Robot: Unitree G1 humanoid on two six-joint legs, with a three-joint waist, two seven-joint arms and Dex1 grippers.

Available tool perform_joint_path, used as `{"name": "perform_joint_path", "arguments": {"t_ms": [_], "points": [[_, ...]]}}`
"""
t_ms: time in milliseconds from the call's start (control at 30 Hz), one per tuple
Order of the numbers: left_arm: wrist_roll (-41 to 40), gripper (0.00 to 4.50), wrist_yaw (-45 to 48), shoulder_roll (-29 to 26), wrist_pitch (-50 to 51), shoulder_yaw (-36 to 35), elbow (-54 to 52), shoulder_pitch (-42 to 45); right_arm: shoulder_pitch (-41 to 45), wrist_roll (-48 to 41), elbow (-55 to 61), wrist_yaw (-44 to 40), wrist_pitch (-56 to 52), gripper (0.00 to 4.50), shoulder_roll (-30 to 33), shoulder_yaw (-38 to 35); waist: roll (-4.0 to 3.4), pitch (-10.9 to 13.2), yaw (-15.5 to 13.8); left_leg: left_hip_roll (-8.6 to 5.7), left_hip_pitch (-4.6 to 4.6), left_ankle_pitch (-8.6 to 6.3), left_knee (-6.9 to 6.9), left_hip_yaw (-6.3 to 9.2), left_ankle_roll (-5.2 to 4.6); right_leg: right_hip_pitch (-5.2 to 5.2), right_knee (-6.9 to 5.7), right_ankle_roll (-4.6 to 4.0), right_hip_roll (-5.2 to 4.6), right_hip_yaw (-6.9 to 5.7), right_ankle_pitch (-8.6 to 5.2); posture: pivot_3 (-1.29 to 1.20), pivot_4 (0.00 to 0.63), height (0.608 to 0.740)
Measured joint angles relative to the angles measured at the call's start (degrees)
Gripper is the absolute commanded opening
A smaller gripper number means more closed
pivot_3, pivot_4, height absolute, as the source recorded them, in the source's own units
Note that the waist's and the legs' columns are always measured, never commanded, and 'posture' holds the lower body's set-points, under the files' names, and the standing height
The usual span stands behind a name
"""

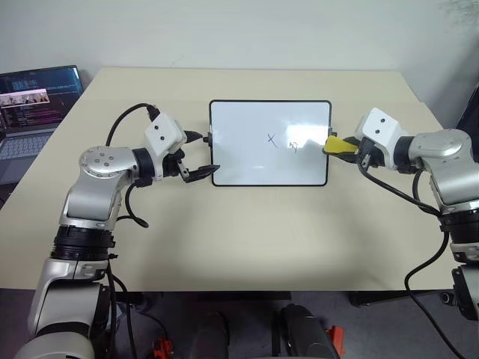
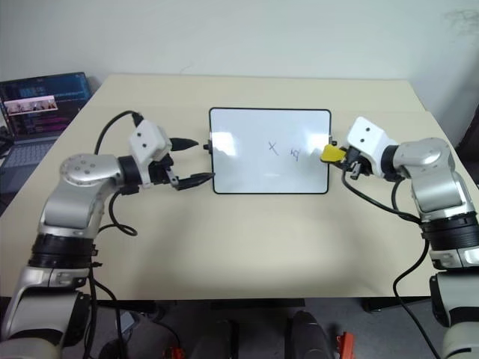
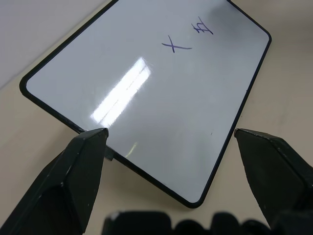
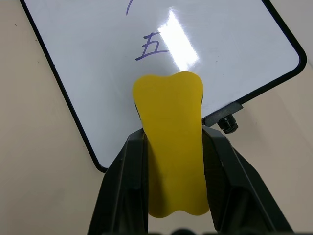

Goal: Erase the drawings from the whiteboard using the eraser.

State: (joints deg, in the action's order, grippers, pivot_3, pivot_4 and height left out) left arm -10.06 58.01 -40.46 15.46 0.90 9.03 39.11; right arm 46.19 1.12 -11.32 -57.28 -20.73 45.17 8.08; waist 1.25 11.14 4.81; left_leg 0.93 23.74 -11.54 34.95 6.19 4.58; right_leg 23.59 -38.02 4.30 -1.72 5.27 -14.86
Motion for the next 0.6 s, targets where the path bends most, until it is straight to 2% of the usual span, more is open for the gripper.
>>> {"name": "perform_joint_path", "arguments": {"t_ms": [400,600], "points": [[0.07,4.5,0.03,0.14,-0.69,1.04,0.27,0.06,3.8,-2.11,2.98,-1.33,-2.8,1.12,-0.37,-0.05,0.0,0.0,0.0,0.0,0.0,0.0,0.01,0.01,0.0,0.0,-0.02,0.0,0.0,0.0,0.0,0.0,0.15,0.74],[0.07,4.5,0.08,0.13,-0.89,1.07,0.73,0.3,3.83,-3.02,7.62,-4.72,-4.51,1.12,4.17,-0.61,0.0,0.0,-0.09,-0.01,0.0,0.0,0.02,0.01,0.0,-0.01,-0.02,0.0,-0.01,-0.01,0.0,0.0,0.15,0.74]]}}
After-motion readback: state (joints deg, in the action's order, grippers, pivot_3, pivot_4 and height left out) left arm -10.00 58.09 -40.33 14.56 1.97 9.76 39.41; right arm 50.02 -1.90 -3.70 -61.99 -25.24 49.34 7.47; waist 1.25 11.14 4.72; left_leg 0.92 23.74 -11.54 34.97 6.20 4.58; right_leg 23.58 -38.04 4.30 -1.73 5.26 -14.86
